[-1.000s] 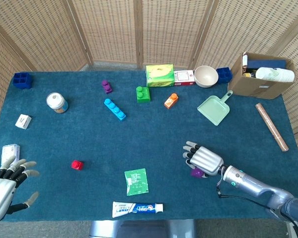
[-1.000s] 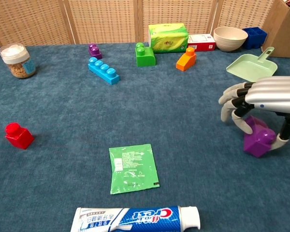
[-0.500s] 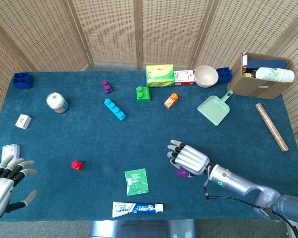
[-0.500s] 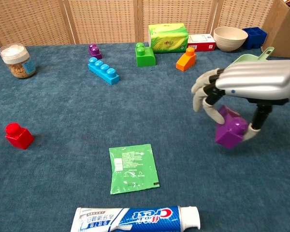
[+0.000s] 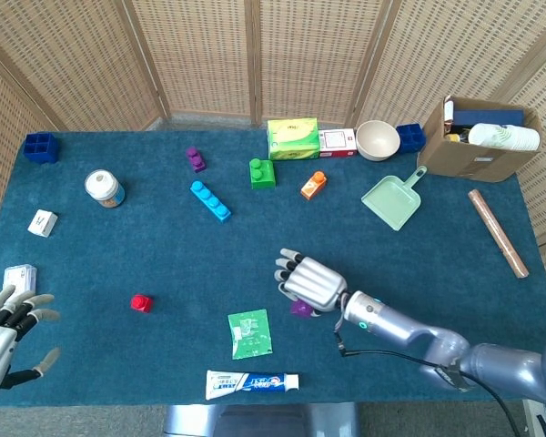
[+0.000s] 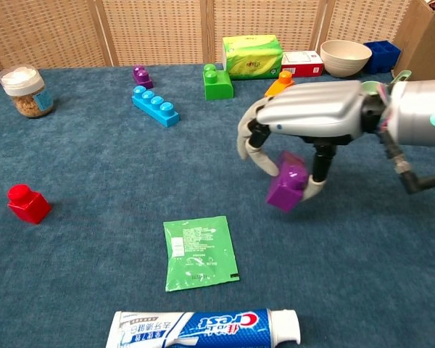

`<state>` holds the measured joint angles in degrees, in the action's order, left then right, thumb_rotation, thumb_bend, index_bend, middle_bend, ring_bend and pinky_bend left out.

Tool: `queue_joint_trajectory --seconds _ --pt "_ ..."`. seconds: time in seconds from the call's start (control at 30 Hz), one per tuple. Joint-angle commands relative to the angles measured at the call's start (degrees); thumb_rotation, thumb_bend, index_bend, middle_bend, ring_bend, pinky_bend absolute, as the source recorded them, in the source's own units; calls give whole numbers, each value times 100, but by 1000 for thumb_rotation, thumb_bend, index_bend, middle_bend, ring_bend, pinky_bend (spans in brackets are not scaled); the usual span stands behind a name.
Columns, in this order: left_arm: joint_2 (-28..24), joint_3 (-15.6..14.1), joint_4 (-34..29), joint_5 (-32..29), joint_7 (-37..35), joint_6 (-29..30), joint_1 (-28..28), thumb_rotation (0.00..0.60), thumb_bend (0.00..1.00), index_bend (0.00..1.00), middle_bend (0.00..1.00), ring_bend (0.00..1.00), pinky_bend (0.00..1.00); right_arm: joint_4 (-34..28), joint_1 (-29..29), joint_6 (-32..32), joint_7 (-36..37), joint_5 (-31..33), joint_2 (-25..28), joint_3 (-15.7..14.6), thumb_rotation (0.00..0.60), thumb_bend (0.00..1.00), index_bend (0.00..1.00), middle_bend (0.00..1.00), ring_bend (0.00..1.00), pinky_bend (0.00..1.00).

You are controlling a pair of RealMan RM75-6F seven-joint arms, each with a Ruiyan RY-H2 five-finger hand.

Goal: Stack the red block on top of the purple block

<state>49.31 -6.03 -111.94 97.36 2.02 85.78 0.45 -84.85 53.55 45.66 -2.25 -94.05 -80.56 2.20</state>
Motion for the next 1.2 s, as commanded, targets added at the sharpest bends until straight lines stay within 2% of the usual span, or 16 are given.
queue_joint_trajectory --seconds 0.03,0.53,1.2 --pt "15 6 60 -45 -60 -11 -4 532 376 346 244 168 0 50 137 -189 -114 178 -159 128 600 0 699 319 164 137" --pt "96 5 344 -178 -298 2 21 530 376 346 244 162 0 455 568 -662 -373 702 -747 431 600 0 698 320 164 137" --pt "165 5 502 -294 -406 16 59 530 376 345 244 159 0 1231 983 -918 -325 993 -1402 570 600 0 692 319 164 137"
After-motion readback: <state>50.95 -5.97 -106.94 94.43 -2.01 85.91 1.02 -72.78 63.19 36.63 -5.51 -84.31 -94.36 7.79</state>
